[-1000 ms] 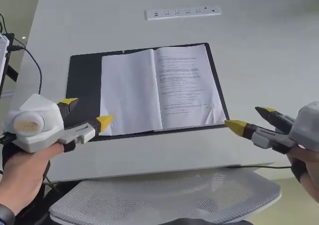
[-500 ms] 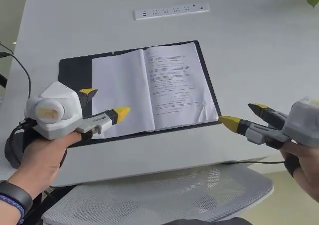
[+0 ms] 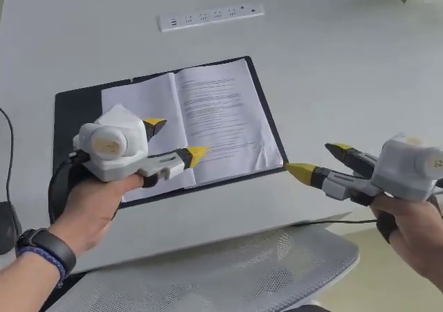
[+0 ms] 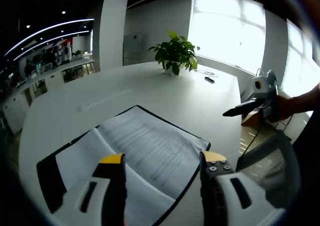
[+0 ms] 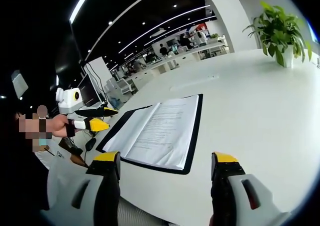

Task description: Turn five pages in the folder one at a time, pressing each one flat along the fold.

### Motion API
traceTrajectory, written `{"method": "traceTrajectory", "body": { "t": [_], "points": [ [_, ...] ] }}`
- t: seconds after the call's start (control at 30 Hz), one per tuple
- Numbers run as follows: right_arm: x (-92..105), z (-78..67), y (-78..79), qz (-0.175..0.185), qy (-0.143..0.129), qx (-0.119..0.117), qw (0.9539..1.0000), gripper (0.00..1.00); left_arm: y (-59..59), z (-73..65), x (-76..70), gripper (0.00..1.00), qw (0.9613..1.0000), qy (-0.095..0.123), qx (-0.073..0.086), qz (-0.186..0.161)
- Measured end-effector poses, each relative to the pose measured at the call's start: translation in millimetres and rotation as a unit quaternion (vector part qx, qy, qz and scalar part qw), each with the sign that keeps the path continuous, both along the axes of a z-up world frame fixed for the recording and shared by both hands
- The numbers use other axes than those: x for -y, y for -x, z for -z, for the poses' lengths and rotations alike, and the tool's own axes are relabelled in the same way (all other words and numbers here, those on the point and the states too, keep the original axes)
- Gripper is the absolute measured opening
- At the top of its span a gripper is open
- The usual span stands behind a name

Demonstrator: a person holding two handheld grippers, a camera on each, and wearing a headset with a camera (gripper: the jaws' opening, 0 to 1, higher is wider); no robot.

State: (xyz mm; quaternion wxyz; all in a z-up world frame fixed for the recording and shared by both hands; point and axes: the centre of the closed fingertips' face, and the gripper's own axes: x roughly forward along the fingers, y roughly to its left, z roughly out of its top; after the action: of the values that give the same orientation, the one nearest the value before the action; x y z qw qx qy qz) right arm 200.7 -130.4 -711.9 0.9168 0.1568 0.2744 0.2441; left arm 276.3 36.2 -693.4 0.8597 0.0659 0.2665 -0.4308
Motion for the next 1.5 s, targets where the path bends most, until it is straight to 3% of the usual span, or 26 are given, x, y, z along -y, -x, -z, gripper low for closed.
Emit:
{"method": "traceTrajectory", "body": {
  "t": [0.37,0.5,0.67,0.97,1.3,1.37,1.43,1.5],
  "points": [
    [4.6,3.9,3.9,0.001,-0.008,-0.002,1.0000,0.72,3.0,20.4,62.3,0.53,0.9984,-0.008,-0.010,0.055],
    [4.9,4.6,3.8,0.001,-0.010,-0.003,1.0000,0.72,1.3,29.2,79.7,0.52,0.9982,-0.010,-0.011,0.058],
    [6.0,6.0,3.4,0.002,-0.014,-0.005,0.9999,0.71,2.5,50.6,98.3,0.49,0.9981,-0.015,-0.022,0.056],
    [5.0,8.0,5.0,0.000,-0.016,-0.009,0.9998,0.71,8.9,85.5,111.6,0.45,0.9976,-0.041,-0.036,0.041],
    [6.0,9.6,6.5,0.004,-0.019,-0.016,0.9997,0.69,12.1,113.4,119.3,0.33,0.9967,-0.068,-0.034,0.029],
    [5.7,8.9,6.7,0.005,-0.019,-0.016,0.9997,0.69,11.3,113.0,120.3,0.32,0.9979,-0.056,-0.028,0.016],
    [5.4,8.2,6.4,0.006,-0.022,-0.017,0.9996,0.69,6.9,113.9,117.6,0.28,0.9969,-0.076,0.003,0.018],
    [5.9,8.5,5.9,0.006,-0.022,-0.018,0.9996,0.69,9.6,115.4,119.4,0.26,0.9971,-0.075,0.001,0.008]
  ]
}}
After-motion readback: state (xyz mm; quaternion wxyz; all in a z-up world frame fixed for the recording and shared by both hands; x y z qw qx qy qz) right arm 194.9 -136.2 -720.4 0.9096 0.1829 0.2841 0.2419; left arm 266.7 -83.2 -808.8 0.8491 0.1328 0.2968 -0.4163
